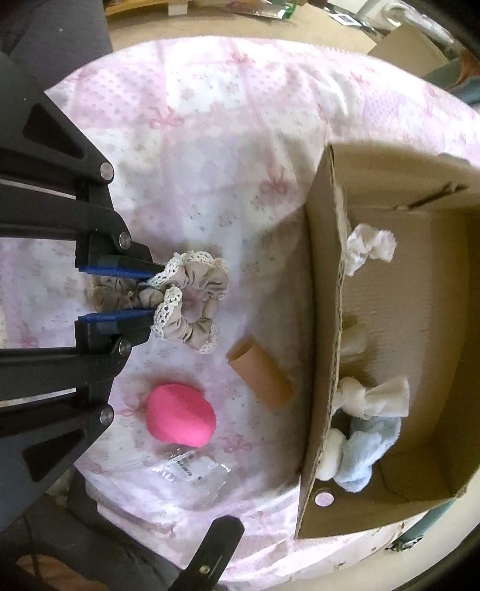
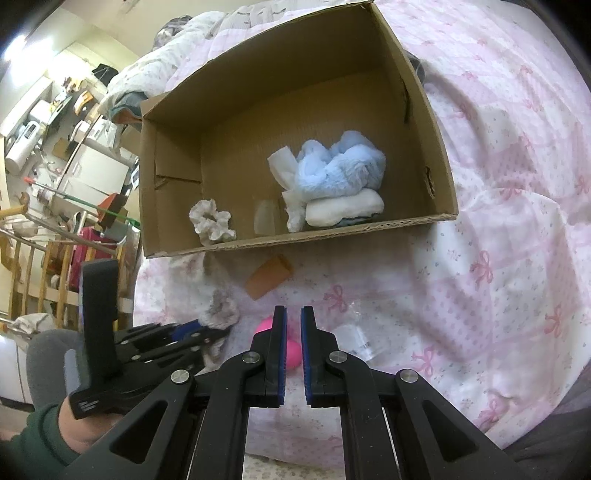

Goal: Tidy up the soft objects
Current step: 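Carry the beige scrunchie over the box with left tool while right tool carries the bag, then open both tools over the box to drop the scrunchie and bag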

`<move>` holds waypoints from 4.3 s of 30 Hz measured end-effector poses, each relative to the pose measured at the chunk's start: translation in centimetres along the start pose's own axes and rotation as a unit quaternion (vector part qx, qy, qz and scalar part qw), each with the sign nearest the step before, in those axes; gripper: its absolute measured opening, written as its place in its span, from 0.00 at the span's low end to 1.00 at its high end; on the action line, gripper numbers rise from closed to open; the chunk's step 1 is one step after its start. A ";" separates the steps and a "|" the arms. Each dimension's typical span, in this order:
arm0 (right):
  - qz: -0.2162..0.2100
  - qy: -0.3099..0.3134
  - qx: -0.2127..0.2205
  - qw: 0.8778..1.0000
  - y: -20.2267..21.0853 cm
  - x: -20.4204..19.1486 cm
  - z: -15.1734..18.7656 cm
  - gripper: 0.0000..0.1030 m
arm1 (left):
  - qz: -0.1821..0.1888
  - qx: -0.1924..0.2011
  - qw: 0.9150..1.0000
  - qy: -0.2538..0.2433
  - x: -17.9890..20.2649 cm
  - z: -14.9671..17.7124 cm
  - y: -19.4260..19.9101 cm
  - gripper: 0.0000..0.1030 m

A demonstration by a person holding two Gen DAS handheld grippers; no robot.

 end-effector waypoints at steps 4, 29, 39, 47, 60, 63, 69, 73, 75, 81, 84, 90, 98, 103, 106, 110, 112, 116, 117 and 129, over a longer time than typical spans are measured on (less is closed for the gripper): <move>0.001 0.003 0.002 1.000 0.2 0.0 0.1 0.09 | -0.009 0.026 1.000 0.008 0.0 1.6 2.7 0.13; -0.117 0.012 0.066 0.991 6.5 -5.4 -6.9 0.09 | -0.040 0.184 0.982 0.021 -2.9 -6.9 15.5 0.13; -0.141 -0.010 0.064 0.988 4.1 -5.5 -10.7 0.09 | -0.044 0.155 0.987 0.008 -3.6 -9.8 11.1 0.13; -0.132 0.004 -0.006 0.991 1.4 -5.7 -9.0 0.10 | -0.038 0.147 0.988 0.001 -3.8 -9.7 8.9 0.13; 0.130 0.055 -0.136 0.980 -5.5 1.5 0.5 0.53 | -0.022 0.157 0.987 -0.002 -3.3 -9.5 9.2 0.13; 0.144 0.085 -0.149 0.974 -6.9 1.1 1.2 0.53 | -0.018 0.156 0.988 0.005 -3.5 -9.4 9.2 0.13; 0.204 0.153 -0.131 0.958 -8.2 0.5 1.8 0.22 | -0.017 0.157 0.987 0.004 -3.5 -9.1 9.3 0.13; 0.170 0.138 -0.111 0.969 -5.9 0.0 1.2 0.14 | -0.017 0.157 0.987 0.005 -3.5 -8.9 9.4 0.13; 0.139 0.130 -0.105 0.976 -4.4 -0.8 0.9 0.14 | -0.016 0.157 0.988 0.007 -3.5 -8.9 9.4 0.13; 0.045 0.117 -0.069 0.990 0.3 -4.3 -1.1 0.14 | -0.018 0.154 0.988 0.005 -3.4 -9.1 9.1 0.13; 0.009 0.124 -0.033 0.992 2.5 -5.8 -3.0 0.14 | -0.020 0.149 0.989 0.004 -3.3 -9.1 8.6 0.13; -0.008 0.131 0.042 0.990 3.1 -7.5 -7.2 0.14 | -0.031 0.145 0.989 -0.004 -3.0 -9.3 7.8 0.13; -0.039 0.100 0.067 0.992 -0.6 -6.2 -9.2 0.14 | -0.039 0.146 0.988 -0.008 -2.8 -9.3 7.2 0.13; -0.009 0.106 0.043 0.993 -2.4 -5.6 -8.6 0.14 | -0.043 0.148 0.988 -0.014 -2.6 -9.8 6.9 0.13; 0.007 0.110 0.043 0.993 -3.4 -5.7 -8.5 0.14 | -0.045 0.152 0.987 -0.015 -2.7 -10.0 6.9 0.13; 0.007 0.105 0.038 0.994 -3.8 -5.8 -8.5 0.14 | -0.043 0.153 0.987 -0.014 -2.8 -9.9 6.9 0.13; 0.001 0.104 0.041 0.994 -3.5 -5.6 -8.6 0.14 | -0.043 0.155 0.987 -0.017 -2.7 -9.9 6.9 0.13; -0.009 0.094 0.043 0.995 -3.1 -5.2 -8.6 0.14 | -0.046 0.156 0.986 -0.025 -2.4 -9.8 7.0 0.16; -0.010 0.094 0.043 0.995 -3.1 -5.2 -8.6 0.14 | -0.047 0.156 0.986 -0.027 -2.3 -9.7 7.1 0.18; -0.048 0.066 0.050 0.995 -1.3 -4.4 -8.7 0.32 | -0.034 0.164 0.986 -0.019 -2.3 -9.0 8.1 0.53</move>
Point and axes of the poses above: each gripper's, at about its wrist camera, not at the fingertips, and y roughly against the way its jaws point, x to its right, z to its underside, the point moved 6 cm from there along -y, roughly the way its jaws point, and after that the axes turned 11 degrees about -y, right-handed, at the moved point
